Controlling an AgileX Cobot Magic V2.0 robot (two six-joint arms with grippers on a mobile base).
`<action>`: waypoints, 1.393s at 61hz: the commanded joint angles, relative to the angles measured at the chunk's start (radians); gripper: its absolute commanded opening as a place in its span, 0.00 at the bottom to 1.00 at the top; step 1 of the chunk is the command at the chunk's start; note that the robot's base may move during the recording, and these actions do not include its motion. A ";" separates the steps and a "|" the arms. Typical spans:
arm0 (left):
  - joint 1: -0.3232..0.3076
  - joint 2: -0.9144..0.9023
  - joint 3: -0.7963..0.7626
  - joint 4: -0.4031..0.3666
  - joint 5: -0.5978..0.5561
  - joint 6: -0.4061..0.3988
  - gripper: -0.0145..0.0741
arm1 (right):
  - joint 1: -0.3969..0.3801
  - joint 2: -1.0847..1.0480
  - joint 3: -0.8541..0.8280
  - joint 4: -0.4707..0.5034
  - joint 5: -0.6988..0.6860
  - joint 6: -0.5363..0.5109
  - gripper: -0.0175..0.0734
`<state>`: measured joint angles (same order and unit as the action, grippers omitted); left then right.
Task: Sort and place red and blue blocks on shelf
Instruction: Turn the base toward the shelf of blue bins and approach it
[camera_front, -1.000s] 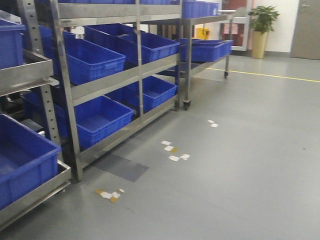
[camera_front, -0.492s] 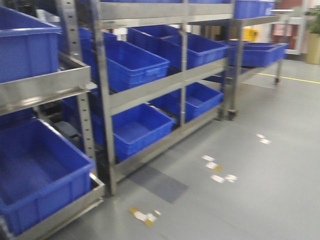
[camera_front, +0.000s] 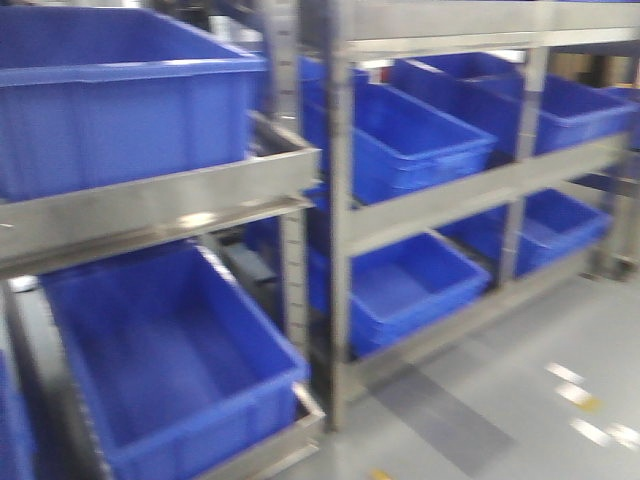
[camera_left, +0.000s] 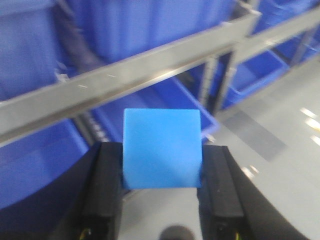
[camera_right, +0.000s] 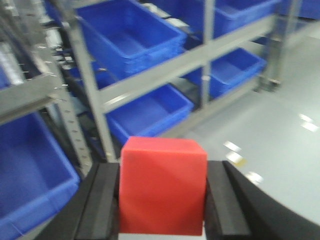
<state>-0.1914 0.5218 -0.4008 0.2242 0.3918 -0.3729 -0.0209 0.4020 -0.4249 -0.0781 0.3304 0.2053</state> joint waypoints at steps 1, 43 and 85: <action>0.002 0.002 -0.029 0.007 -0.081 -0.005 0.30 | -0.007 0.004 -0.030 -0.013 -0.098 -0.003 0.25; 0.002 0.002 -0.029 0.007 -0.081 -0.005 0.30 | -0.007 0.004 -0.030 -0.013 -0.098 -0.003 0.25; 0.002 0.002 -0.029 0.007 -0.081 -0.005 0.30 | -0.007 0.004 -0.030 -0.013 -0.098 -0.003 0.25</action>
<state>-0.1914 0.5218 -0.4008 0.2242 0.3918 -0.3729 -0.0209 0.4020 -0.4249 -0.0781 0.3304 0.2053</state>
